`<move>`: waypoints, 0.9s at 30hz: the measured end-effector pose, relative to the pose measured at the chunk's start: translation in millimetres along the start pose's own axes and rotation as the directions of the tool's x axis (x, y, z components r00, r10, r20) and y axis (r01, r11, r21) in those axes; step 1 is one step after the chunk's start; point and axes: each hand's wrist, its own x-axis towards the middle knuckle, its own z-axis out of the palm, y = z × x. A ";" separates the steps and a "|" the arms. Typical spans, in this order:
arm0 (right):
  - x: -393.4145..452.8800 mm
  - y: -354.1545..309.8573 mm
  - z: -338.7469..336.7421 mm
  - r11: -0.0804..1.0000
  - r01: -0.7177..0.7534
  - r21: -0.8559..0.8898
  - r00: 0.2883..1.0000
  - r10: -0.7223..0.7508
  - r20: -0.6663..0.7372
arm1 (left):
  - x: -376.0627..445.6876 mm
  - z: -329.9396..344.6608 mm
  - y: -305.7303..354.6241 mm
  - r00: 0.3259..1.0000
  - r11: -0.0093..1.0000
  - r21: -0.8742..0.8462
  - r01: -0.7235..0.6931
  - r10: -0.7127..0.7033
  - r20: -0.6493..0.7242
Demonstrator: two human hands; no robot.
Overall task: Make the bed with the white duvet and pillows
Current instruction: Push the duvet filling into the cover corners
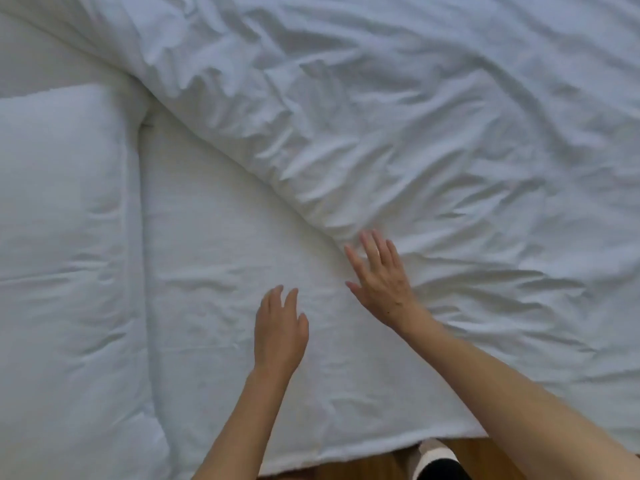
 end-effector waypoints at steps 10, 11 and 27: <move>90.7 39.9 62.5 0.976 -0.211 -0.059 0.934 0.183 -0.306 | 148.3 10.5 -23.7 0.962 0.988 -0.070 -0.137 0.116 -0.245; 93.4 42.6 60.9 0.979 -0.201 -0.041 0.921 0.174 -0.350 | 154.3 13.4 -23.2 0.961 0.989 -0.058 -0.136 0.117 -0.252; 110.5 175.2 -136.6 0.953 -0.277 0.125 0.826 0.303 -0.475 | 231.6 -75.6 137.3 0.814 0.852 -0.291 -0.435 0.235 -0.531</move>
